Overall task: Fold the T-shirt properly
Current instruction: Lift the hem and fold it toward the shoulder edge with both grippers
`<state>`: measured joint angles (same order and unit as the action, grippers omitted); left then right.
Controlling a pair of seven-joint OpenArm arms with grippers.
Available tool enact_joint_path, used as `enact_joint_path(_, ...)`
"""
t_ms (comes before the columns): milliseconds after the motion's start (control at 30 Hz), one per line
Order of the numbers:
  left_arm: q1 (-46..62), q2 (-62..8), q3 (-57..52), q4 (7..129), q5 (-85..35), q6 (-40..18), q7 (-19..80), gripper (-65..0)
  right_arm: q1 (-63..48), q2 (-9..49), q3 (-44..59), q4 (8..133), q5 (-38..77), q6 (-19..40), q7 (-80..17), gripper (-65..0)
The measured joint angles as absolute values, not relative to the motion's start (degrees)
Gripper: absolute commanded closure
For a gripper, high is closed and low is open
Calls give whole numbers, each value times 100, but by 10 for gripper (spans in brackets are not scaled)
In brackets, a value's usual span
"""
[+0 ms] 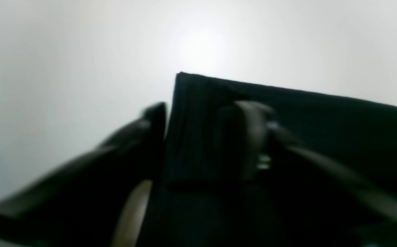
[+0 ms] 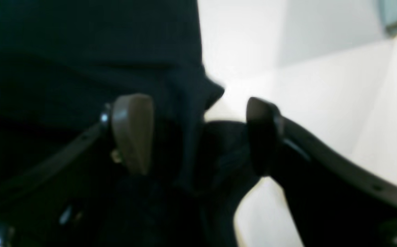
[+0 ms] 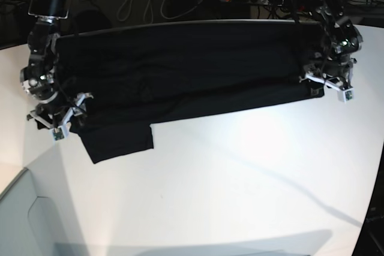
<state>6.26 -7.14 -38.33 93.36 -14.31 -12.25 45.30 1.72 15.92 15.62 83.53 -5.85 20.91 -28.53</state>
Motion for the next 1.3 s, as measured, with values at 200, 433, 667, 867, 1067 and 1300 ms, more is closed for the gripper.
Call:
enact_joint_path(200,572,-602,-4187,9671,-1428,-1225,4497,-358,167,1592,1557,8512,-580,2091,-2860,-436)
enact_joint_path(433,259,-598,-4169,9153,-1413,-1225,4504,-358,169,1588,1557,8512,-578,2091,-2875,-436)
enact_joint_path(667,93,-604,-4176,8847,-1415,-1221,4480,-356,167,1588,1557,8512,-580,2091,-3030,-435)
enact_joint_path(867,69,-587,-4171,8768,-1406,-1221,4523,-246,169,1590,1557,8512,-578,2091,-3050,-435)
enact_joint_path(1067,-47,-585,-4158,8768,-1413,-1223,4486,-139,169,1590,1557,8512,-578,2091,-3048,-435)
enact_joint_path(1300,-14,-596,-3929,8768,-1411,-1221,4486,-8,172,1590,1557,8512,-578,2091,-3048,-435)
